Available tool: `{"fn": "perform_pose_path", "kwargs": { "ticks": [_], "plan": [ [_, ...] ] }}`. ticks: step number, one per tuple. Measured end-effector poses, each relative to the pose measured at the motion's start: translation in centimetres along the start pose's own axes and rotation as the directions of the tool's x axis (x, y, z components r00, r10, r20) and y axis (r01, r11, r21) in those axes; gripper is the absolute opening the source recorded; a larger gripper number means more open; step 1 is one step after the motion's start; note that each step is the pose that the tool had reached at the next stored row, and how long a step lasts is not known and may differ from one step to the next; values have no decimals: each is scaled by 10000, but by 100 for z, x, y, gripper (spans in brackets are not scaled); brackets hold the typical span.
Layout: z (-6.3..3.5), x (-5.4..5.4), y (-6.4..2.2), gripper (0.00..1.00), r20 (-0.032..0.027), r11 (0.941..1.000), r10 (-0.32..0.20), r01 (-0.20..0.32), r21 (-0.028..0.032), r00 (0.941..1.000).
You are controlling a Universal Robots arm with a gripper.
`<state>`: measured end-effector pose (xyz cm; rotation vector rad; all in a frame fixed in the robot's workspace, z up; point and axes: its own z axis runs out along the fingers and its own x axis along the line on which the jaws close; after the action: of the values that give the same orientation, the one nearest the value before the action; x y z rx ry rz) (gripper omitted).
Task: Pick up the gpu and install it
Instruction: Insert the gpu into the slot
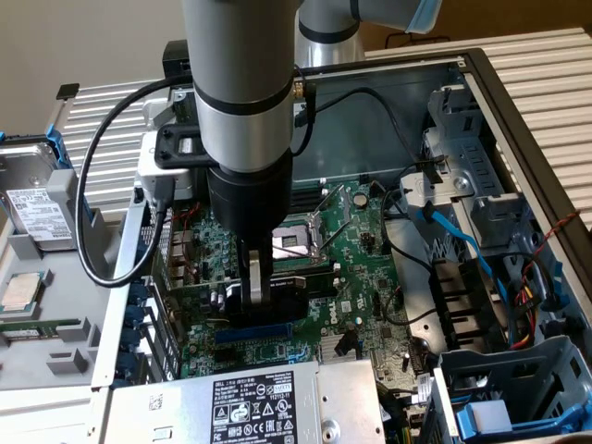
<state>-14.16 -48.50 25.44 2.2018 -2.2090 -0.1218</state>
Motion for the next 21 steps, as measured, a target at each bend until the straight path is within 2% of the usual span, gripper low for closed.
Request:
{"fn": "perform_pose_path", "kwargs": {
  "ticks": [21],
  "plan": [
    [35,2,18,27,-1,10000,0,0,0,10000]
  ]
}}
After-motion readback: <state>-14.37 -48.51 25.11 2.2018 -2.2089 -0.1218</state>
